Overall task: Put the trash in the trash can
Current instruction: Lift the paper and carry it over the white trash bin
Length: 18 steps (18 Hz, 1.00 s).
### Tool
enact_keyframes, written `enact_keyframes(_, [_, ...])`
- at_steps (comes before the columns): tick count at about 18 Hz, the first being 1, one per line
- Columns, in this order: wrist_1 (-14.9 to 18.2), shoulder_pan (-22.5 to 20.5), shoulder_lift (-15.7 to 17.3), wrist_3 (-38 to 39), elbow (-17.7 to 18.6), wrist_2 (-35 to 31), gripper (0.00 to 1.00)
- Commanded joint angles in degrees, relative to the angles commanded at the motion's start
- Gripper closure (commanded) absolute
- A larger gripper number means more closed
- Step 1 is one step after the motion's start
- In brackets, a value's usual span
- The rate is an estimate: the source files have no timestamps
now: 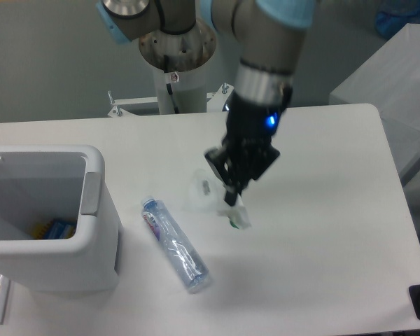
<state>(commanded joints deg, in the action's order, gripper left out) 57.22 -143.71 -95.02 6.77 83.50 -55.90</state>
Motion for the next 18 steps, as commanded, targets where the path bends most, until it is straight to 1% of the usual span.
enact_keyframes(2, [0.0, 3.07, 0.62, -0.09, -0.79, 0.0, 1.0])
enact_keyframes(5, [0.0, 8.17, 0.62, -0.09, -1.76, 0.0, 1.0])
enact_keyframes(7, [-0.09, 11.6, 0.54, -0.18, -1.76, 0.0, 1.0])
enact_keyframes(11, [-1.93, 17.23, -0.6, 0.0, -1.32, 0.0, 1.0])
enact_keyframes(13, [-2.46, 19.51, -1.66, 0.0, -1.06, 0.0, 1.0])
enact_keyframes(14, [-2.55, 20.39, -2.44, -0.09, -0.8, 0.0, 0.95])
enact_keyframes(16, [-2.55, 21.63, -3.94, 0.0, -0.79, -0.08, 0.93])
enact_keyframes(18, [-2.55, 22.16, -4.65, -0.09, -0.53, -0.35, 0.9])
